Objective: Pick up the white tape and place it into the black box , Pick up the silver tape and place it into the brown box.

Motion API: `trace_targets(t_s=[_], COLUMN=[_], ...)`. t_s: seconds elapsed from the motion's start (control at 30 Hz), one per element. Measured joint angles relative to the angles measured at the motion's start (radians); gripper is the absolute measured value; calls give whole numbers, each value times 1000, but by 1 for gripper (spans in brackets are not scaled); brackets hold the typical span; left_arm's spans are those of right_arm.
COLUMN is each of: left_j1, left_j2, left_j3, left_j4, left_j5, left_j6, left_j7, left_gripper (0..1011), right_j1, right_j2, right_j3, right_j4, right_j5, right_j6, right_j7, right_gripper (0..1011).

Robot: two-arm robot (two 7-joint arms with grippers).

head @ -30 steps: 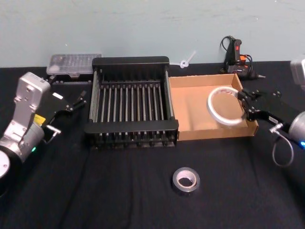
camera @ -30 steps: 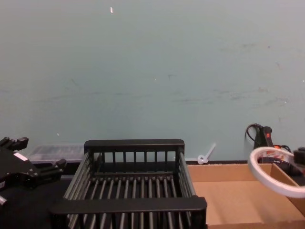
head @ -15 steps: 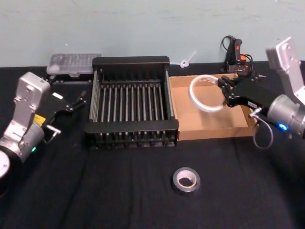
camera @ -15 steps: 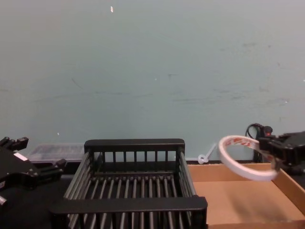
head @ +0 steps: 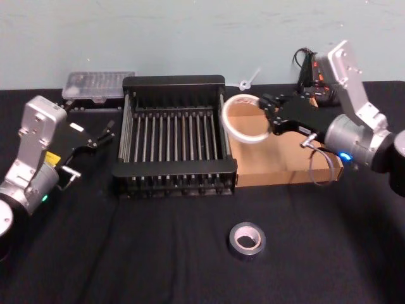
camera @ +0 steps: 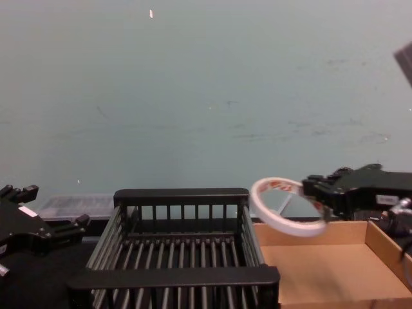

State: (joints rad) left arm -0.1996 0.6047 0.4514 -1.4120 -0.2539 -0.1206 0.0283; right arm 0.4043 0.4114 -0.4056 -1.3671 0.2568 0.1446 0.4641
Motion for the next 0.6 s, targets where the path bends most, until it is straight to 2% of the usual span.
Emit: trace_targets(t_s=[0.6], left_j1=[0], left_j2=[0], left_j3=[0], left_j4=[0], left_j5=[0], left_j6=[0], left_j7=[0], left_gripper=[1002], right_j1=[131], right_j2=[-95], right_j3=[-96], right_j4=[150], right_j5=[-42], right_j6=[-48], right_j7=[50], right_gripper=[65])
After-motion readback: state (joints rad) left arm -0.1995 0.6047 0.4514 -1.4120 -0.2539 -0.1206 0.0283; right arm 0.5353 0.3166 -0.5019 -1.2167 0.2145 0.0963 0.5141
